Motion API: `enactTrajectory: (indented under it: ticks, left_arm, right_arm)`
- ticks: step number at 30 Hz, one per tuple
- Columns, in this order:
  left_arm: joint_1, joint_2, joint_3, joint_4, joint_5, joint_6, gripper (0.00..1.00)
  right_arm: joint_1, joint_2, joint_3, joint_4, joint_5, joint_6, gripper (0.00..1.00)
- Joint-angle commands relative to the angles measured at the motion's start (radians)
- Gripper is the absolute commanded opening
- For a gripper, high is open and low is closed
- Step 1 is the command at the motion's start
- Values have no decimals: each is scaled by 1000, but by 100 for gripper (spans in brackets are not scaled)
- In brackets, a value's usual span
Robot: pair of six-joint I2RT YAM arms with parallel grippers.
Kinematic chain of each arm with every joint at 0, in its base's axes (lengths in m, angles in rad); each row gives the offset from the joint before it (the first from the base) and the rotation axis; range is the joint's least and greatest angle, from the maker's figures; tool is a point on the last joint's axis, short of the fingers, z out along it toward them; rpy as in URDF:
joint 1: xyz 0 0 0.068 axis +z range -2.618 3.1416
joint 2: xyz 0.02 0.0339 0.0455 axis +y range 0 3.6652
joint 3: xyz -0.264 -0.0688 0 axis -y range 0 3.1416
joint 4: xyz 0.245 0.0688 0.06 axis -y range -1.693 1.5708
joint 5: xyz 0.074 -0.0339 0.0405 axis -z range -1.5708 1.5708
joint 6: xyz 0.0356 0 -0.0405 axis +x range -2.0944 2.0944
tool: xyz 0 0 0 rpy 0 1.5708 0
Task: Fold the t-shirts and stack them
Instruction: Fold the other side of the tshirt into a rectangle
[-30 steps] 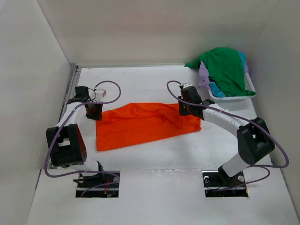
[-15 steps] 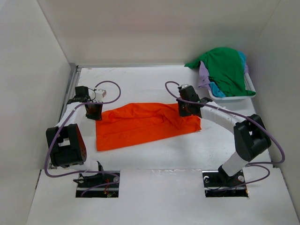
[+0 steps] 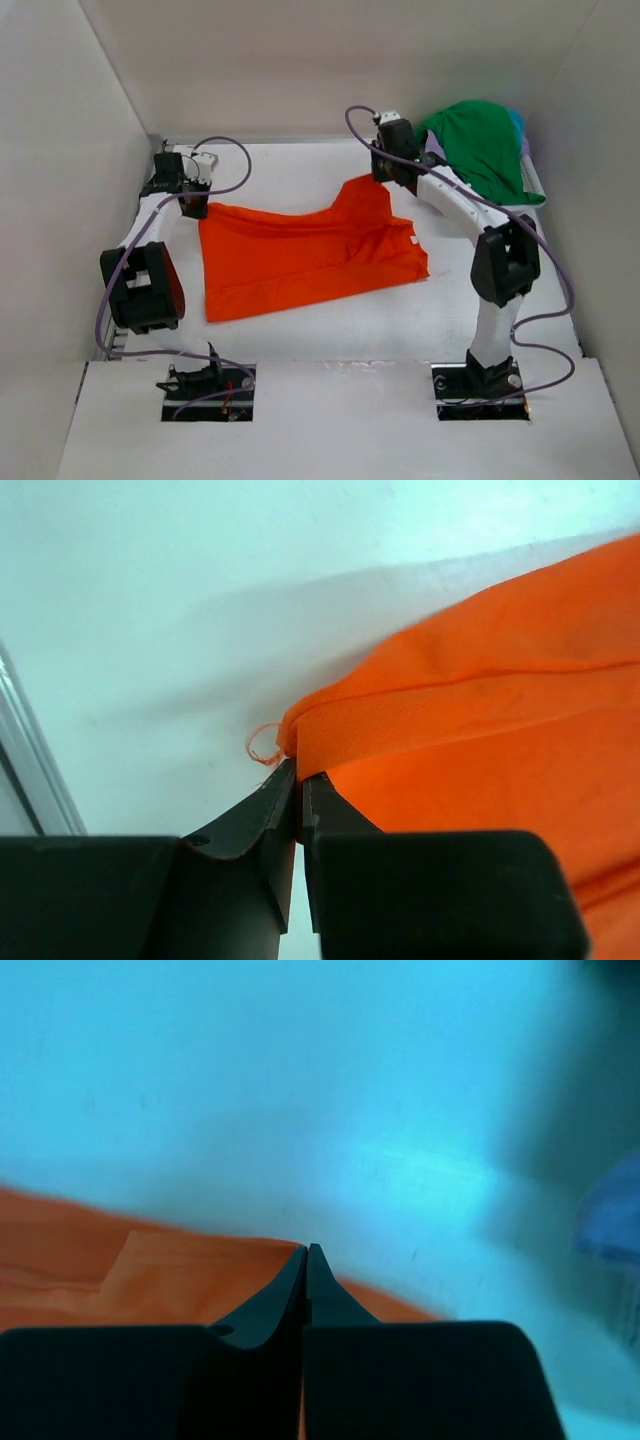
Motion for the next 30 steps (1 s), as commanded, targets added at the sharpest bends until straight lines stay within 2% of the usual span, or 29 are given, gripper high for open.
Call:
enactTrajectory:
  ticks: [1,9,14,16,19,21,27,30]
  left_arm:
    - [-16,78,88,127,-43,-18,5]
    - [-14,80,68,249,-106,-4,6]
    - [-19,64,34,235,-95,31,7]
    - [-27,31,-16,232,-95,68,7]
    - [-28,-22,-96,230,-93,117,8]
    - [-28,-72,-182,227,-93,183,8]
    - [-40,-137,-288,201,-101,287,9]
    - [-40,-141,-313,191,-106,312,9]
  right_arm:
    - [-32,109,205,63,68,-117,0]
    - [-54,120,231,236,106,-169,0]
    - [-48,169,272,268,88,-227,0]
    - [-32,152,233,270,77,-251,0]
    - [-22,65,80,320,77,-255,0]
    - [-6,-55,-116,391,72,-249,0]
    - [69,-217,-407,446,40,-237,0]
    - [89,-264,-502,460,57,-197,0]
